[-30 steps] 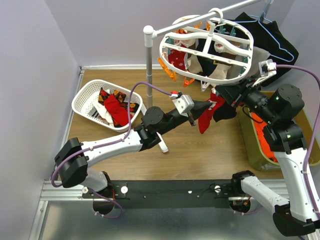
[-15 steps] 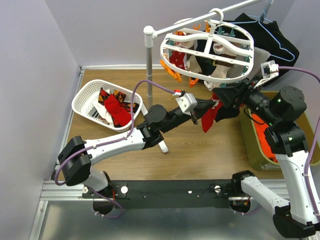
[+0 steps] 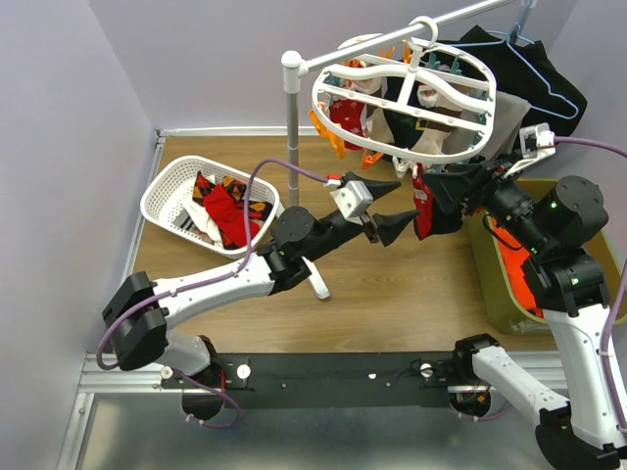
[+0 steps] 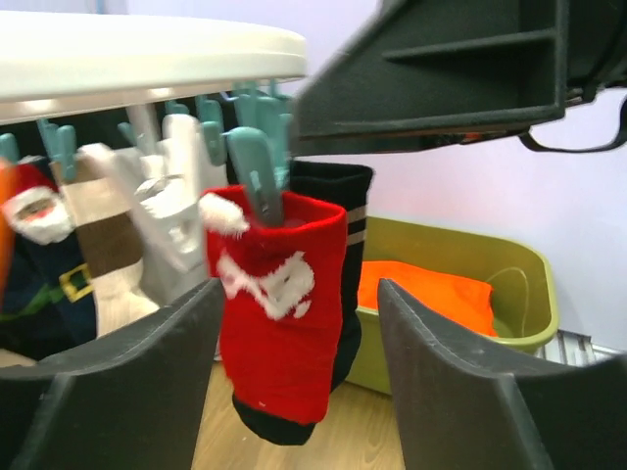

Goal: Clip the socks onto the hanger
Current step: Clamp the sock onto the hanger, then open the clamp at the hanger.

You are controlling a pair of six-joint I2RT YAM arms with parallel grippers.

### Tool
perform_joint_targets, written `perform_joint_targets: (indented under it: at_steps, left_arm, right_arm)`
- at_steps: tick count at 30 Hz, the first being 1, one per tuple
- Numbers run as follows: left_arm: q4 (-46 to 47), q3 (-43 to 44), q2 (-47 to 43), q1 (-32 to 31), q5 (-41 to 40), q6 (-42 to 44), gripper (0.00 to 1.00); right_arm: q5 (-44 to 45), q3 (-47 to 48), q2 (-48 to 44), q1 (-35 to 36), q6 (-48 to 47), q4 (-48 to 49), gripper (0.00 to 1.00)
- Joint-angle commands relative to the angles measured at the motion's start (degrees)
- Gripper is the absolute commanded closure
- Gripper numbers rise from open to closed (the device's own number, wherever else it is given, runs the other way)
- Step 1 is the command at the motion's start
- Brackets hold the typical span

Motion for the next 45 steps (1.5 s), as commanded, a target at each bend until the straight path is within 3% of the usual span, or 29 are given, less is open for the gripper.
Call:
perform_joint_targets:
  at_steps: [1, 10, 24, 29, 33, 39, 45]
  left_arm:
    - [1.12, -2.80, -4.82, 3.35, 0.23, -1.84, 0.24]
    - [-2.22, 0.70, -3.87, 8.98, 11.74, -2.54, 0.23]
    - [-3.01, 8.53, 2.55, 10.57, 15.53, -3.59, 0.26]
    - [-2.75, 8.88, 2.82, 11.18, 16.67, -5.08, 0.35]
    - [-2.39, 8.18, 2.29, 11.36, 16.85, -6.05, 0.53]
    - [-2.48, 7.04, 0.89, 11.36, 15.88, -7.63, 0.67]
    - [-4.58, 6.95, -0.78, 9.08, 10.45, -6.77, 0.75]
  right_arm:
    - [3.49, -0.13, -0.64, 0.00, -1.72, -2.00, 0.17]
    - [3.75, 0.75, -0.99, 0.00, -2.25, -3.23, 0.17]
    - [-0.29, 1.98, -3.19, -0.09, -4.01, -4.90, 0.17]
    - [-3.01, 2.60, -3.80, -0.01, -5.23, -5.60, 0.17]
    - [-6.26, 3.48, -3.72, -0.01, -6.03, -6.31, 0.17]
    - [-11.97, 5.67, -1.88, 0.00, -6.12, -6.83, 0.18]
    - [-16.81, 7.25, 0.50, 0.00, -4.54, -6.57, 0.18]
